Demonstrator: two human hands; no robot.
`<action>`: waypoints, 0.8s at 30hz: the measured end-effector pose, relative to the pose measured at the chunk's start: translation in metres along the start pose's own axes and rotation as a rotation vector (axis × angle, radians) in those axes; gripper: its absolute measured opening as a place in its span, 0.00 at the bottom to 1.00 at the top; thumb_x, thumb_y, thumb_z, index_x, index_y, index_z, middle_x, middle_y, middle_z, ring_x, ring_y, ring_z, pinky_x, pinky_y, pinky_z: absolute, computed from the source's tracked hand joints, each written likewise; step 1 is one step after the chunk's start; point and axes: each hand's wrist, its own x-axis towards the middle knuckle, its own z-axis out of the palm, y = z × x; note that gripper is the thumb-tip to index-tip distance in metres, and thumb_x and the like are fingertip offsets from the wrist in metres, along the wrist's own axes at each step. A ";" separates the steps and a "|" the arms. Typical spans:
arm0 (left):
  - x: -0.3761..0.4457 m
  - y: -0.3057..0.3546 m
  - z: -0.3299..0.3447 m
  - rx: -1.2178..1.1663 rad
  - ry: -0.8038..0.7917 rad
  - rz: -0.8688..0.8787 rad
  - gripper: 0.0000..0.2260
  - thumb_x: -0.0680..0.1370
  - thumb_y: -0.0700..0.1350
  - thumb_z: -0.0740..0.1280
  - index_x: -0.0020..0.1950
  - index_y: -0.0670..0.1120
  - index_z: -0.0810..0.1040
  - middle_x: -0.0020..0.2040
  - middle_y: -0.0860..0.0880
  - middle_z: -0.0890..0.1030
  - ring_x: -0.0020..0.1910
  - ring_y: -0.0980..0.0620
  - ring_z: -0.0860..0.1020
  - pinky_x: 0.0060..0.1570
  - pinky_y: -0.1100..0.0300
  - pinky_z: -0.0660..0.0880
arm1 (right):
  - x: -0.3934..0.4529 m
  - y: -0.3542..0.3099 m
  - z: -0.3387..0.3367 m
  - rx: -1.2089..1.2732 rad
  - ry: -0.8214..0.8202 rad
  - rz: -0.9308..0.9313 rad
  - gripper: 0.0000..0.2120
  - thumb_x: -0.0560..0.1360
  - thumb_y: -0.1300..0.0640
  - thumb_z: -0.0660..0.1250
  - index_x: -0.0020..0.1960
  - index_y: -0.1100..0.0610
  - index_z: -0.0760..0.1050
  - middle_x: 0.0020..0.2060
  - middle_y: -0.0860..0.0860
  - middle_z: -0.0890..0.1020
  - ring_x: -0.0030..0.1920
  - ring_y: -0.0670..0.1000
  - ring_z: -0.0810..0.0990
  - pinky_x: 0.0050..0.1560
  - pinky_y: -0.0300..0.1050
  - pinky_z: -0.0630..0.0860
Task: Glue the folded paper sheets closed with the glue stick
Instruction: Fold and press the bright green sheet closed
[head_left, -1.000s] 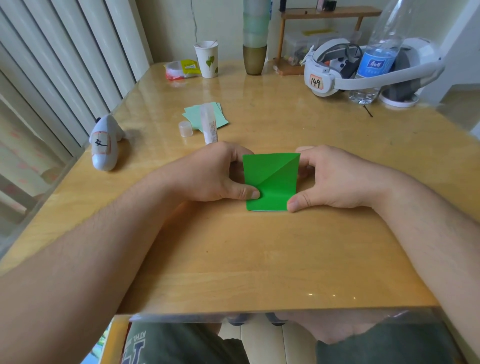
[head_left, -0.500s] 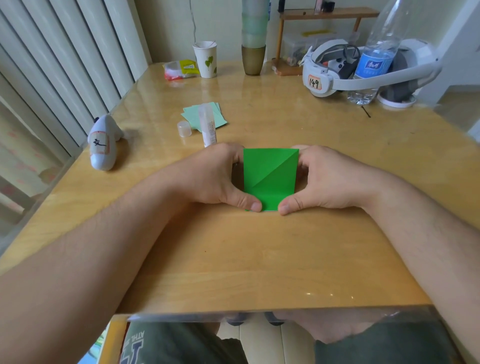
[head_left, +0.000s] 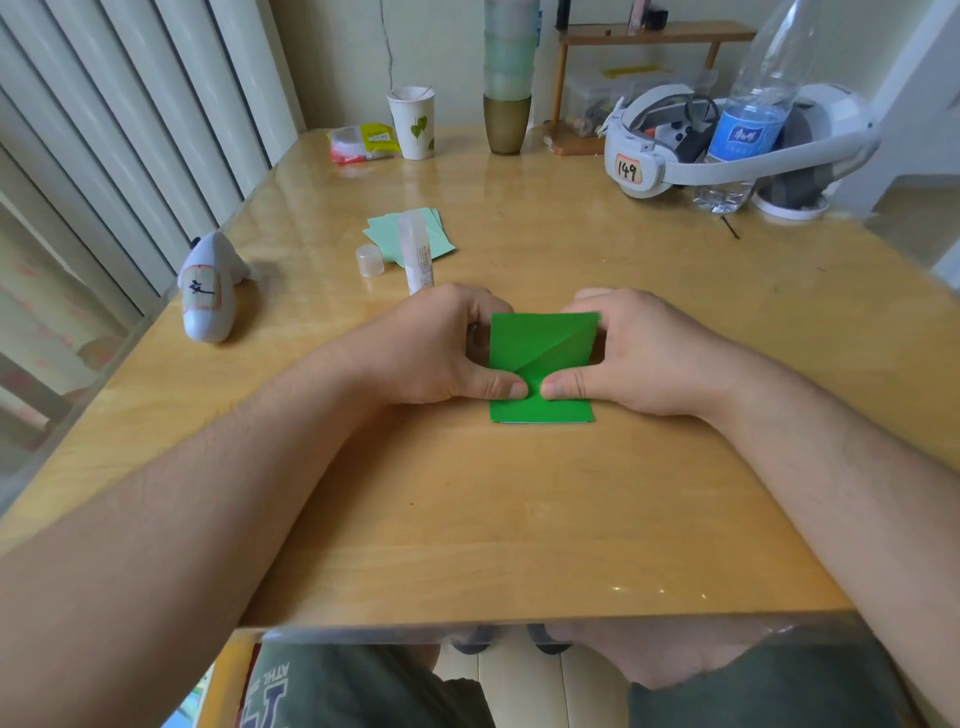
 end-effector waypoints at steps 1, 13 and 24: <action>-0.001 -0.003 -0.002 0.004 0.001 -0.003 0.12 0.70 0.49 0.83 0.45 0.47 0.82 0.45 0.47 0.81 0.41 0.50 0.78 0.41 0.55 0.75 | -0.001 0.001 -0.002 0.000 -0.005 0.009 0.10 0.68 0.48 0.83 0.43 0.45 0.82 0.44 0.45 0.79 0.44 0.47 0.79 0.45 0.48 0.76; -0.002 -0.007 -0.006 0.023 -0.018 -0.013 0.13 0.71 0.51 0.82 0.44 0.47 0.82 0.43 0.47 0.81 0.39 0.49 0.77 0.39 0.55 0.74 | -0.003 0.007 -0.004 -0.005 -0.009 0.018 0.12 0.68 0.45 0.81 0.47 0.47 0.83 0.46 0.49 0.81 0.48 0.54 0.81 0.52 0.57 0.79; 0.003 0.007 0.000 0.021 -0.017 -0.002 0.11 0.73 0.47 0.82 0.47 0.46 0.83 0.45 0.45 0.82 0.38 0.55 0.76 0.37 0.64 0.73 | 0.003 -0.006 0.005 -0.017 0.039 0.014 0.12 0.69 0.47 0.82 0.42 0.50 0.81 0.41 0.47 0.77 0.41 0.49 0.77 0.44 0.54 0.75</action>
